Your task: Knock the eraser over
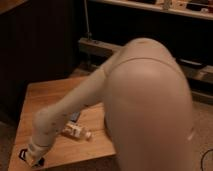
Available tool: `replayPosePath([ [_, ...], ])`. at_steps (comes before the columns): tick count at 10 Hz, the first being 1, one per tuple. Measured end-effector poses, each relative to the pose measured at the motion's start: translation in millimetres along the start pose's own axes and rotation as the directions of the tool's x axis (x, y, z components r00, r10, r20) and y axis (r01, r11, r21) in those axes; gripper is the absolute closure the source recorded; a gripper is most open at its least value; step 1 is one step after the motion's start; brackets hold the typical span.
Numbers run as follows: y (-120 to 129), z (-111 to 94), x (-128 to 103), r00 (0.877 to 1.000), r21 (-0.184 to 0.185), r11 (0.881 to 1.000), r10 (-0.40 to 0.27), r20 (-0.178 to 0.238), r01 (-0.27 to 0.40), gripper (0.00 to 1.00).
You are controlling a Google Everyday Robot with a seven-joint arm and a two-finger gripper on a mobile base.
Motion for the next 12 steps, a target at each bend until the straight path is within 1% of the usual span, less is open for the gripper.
replayPosePath([
  [1,-12,-12,-4,0.990,-0.061,0.994,0.096,0.103,-0.090,1.00],
  [2,-22,-21,-7,0.959,-0.114,0.978,0.197,0.205,-0.176,1.00],
  [3,-35,-33,-8,0.904,-0.173,0.951,0.299,0.305,-0.257,1.00],
  [4,-40,-39,-9,0.862,-0.216,0.931,0.357,0.360,-0.296,1.00],
  [5,-39,-45,-10,0.840,-0.235,0.923,0.376,0.392,-0.304,1.00],
  [6,-31,-50,-10,0.853,-0.228,0.934,0.346,0.391,-0.274,1.00],
  [7,-24,-52,-9,0.872,-0.211,0.950,0.299,0.387,-0.232,1.00],
  [8,-9,-52,-8,0.912,-0.180,0.972,0.210,0.353,-0.154,1.00],
  [9,4,-49,-7,0.942,-0.147,0.985,0.135,0.308,-0.093,1.00],
  [10,11,-47,-7,0.957,-0.116,0.991,0.096,0.274,-0.066,1.00],
  [11,19,-43,-7,0.973,-0.082,0.996,0.064,0.221,-0.047,1.00],
  [12,19,-39,-9,0.981,-0.065,0.997,0.057,0.183,-0.045,1.00],
])
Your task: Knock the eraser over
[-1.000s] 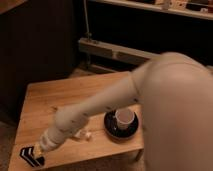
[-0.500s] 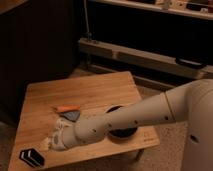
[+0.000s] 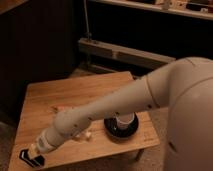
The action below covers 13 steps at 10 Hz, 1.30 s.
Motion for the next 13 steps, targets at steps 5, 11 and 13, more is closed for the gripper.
replayPosePath([
  [5,-10,29,14,0.990,0.040,0.999,0.000,-0.139,0.006,1.00],
  [11,-7,51,28,0.971,0.060,0.998,0.001,-0.240,0.014,1.00],
  [13,-8,59,20,0.971,0.064,0.998,0.011,-0.239,0.005,1.00],
])
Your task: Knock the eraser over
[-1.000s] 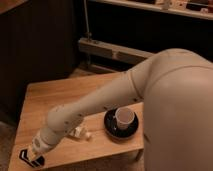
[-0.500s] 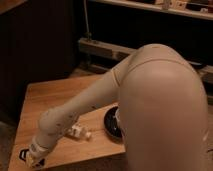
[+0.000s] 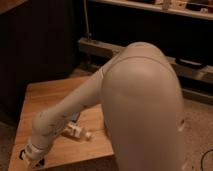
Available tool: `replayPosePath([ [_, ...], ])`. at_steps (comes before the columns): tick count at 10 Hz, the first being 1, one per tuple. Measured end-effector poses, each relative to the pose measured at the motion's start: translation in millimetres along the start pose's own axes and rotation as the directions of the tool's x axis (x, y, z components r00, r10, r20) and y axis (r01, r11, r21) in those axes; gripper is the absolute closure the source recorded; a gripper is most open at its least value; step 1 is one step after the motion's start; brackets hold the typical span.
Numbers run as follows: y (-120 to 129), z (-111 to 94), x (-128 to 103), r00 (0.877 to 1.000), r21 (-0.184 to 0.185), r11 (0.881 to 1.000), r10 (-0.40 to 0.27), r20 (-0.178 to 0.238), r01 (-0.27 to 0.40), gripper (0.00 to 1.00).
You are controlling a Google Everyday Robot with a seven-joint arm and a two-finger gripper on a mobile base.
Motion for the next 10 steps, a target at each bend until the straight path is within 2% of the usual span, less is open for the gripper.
replayPosePath([
  [2,-4,-2,-11,1.000,0.001,1.000,0.009,0.026,-0.009,1.00],
  [5,-21,-16,-30,0.994,-0.001,0.999,0.042,0.100,-0.043,1.00],
  [7,-32,-31,-40,0.984,-0.010,0.998,0.068,0.162,-0.068,1.00],
  [8,-39,-42,-43,0.976,-0.015,0.996,0.087,0.201,-0.086,1.00],
  [9,-41,-46,-45,0.972,-0.017,0.996,0.093,0.216,-0.092,1.00],
  [10,-40,-45,-45,0.972,-0.018,0.996,0.092,0.215,-0.090,0.95],
])
